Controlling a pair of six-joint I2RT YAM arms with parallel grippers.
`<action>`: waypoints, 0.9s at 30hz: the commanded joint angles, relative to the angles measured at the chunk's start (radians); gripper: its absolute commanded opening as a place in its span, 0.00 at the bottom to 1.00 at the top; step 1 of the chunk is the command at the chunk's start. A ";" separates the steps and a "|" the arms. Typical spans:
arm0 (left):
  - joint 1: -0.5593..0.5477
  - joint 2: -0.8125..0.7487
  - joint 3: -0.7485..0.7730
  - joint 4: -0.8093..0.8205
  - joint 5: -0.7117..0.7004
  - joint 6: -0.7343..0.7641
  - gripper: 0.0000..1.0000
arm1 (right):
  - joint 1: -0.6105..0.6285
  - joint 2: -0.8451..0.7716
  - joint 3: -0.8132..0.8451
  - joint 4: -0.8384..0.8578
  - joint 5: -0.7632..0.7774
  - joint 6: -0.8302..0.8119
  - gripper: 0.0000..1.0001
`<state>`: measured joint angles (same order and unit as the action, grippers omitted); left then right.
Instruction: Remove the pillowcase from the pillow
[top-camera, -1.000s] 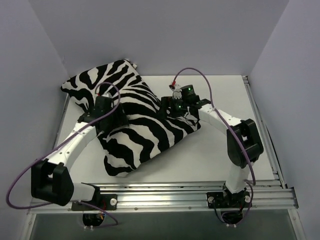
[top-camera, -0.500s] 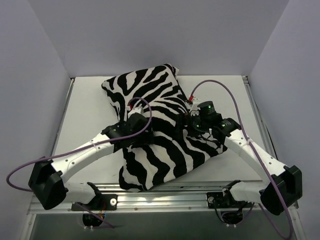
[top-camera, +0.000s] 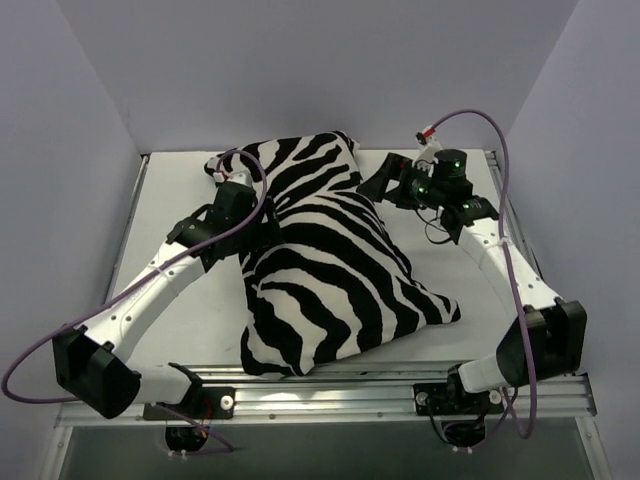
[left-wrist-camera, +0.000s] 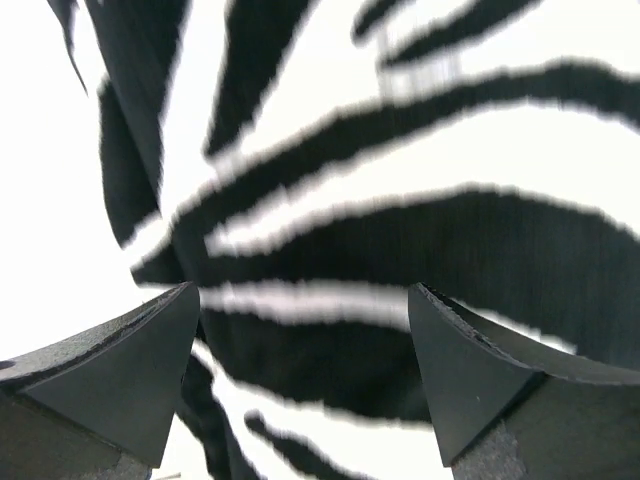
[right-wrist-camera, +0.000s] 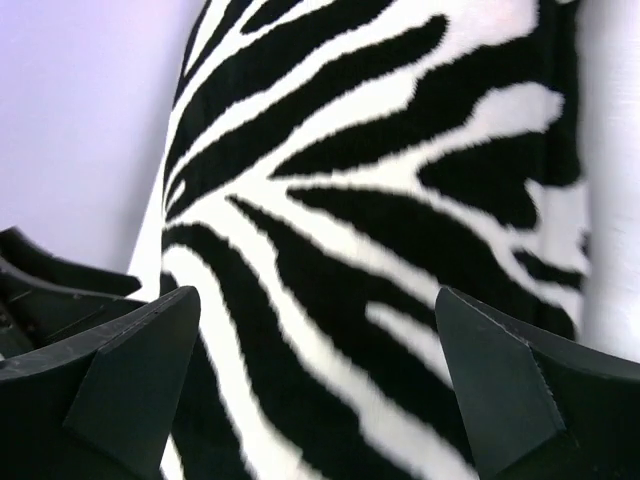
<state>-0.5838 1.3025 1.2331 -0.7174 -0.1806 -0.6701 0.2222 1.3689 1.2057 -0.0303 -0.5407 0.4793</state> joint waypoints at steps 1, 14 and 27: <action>0.059 0.064 0.071 0.078 0.075 0.069 0.94 | 0.009 0.107 0.034 0.192 -0.123 0.085 1.00; 0.096 0.299 -0.068 0.237 0.164 0.011 0.94 | 0.022 0.506 0.046 0.216 -0.119 0.005 0.99; 0.003 0.477 0.009 0.335 0.287 -0.052 0.94 | 0.077 0.313 0.153 0.086 -0.111 -0.077 0.00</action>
<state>-0.4927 1.6955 1.1957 -0.3908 0.0650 -0.6994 0.2626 1.8057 1.2678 0.1696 -0.6052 0.4343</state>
